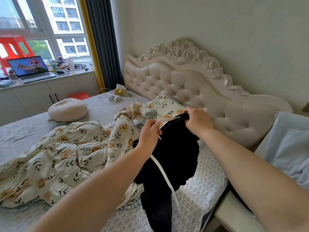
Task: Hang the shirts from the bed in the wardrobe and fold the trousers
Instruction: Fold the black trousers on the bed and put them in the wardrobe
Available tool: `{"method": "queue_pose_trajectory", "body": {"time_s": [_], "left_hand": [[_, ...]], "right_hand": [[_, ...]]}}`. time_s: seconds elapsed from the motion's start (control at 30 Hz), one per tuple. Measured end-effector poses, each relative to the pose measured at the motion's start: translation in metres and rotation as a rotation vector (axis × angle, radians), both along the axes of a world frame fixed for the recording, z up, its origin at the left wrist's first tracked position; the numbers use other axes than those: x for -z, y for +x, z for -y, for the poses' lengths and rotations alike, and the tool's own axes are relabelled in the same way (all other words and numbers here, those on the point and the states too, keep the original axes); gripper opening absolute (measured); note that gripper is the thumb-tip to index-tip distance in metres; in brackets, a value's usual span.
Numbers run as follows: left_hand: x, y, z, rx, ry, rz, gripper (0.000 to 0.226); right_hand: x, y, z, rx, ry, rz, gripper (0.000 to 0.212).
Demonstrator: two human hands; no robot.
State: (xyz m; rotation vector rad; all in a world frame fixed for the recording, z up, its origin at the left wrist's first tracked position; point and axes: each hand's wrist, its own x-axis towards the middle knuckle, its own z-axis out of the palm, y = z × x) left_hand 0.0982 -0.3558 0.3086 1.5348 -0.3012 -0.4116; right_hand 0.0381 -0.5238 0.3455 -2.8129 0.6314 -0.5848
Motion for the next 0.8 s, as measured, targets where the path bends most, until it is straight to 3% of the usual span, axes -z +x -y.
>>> {"method": "queue_pose_trajectory", "body": {"time_s": [0.1,0.17,0.23,0.3,0.37,0.47,0.57,0.63,0.7,0.8], "left_hand": [[0.003,0.008,-0.013,-0.119,0.166,0.136,0.012],[0.001,0.009,-0.018,-0.209,0.214,0.078,0.020],[-0.005,0.008,-0.021,-0.274,0.155,-0.026,0.038],[-0.011,0.004,-0.024,-0.311,0.096,-0.032,0.041],[-0.012,-0.002,-0.029,-0.224,0.274,0.246,0.031],[0.000,-0.023,-0.031,0.115,0.590,0.797,0.022],[0.019,-0.040,-0.031,0.683,0.729,1.127,0.044],[0.033,-0.038,-0.034,0.881,0.831,1.355,0.056],[0.047,-0.029,-0.038,0.774,0.811,1.445,0.052],[0.059,-0.009,-0.044,0.355,0.725,1.290,0.054]], "right_hand": [[-0.002,-0.001,0.002,-0.095,-0.149,-0.075,0.035],[-0.002,-0.003,0.000,-0.136,-0.244,-0.133,0.035],[0.000,-0.004,0.000,-0.133,-0.271,-0.176,0.035],[0.004,-0.005,0.002,-0.109,-0.257,-0.209,0.029],[0.008,-0.004,0.002,-0.091,-0.193,-0.192,0.028],[0.009,0.003,-0.002,-0.052,-0.086,-0.097,0.027],[0.004,0.007,-0.001,-0.038,-0.043,-0.046,0.026],[0.000,0.007,0.003,-0.032,-0.048,-0.034,0.026],[-0.005,0.006,0.008,-0.016,-0.069,-0.035,0.027],[-0.011,0.000,0.014,-0.047,-0.078,-0.017,0.028]]}}
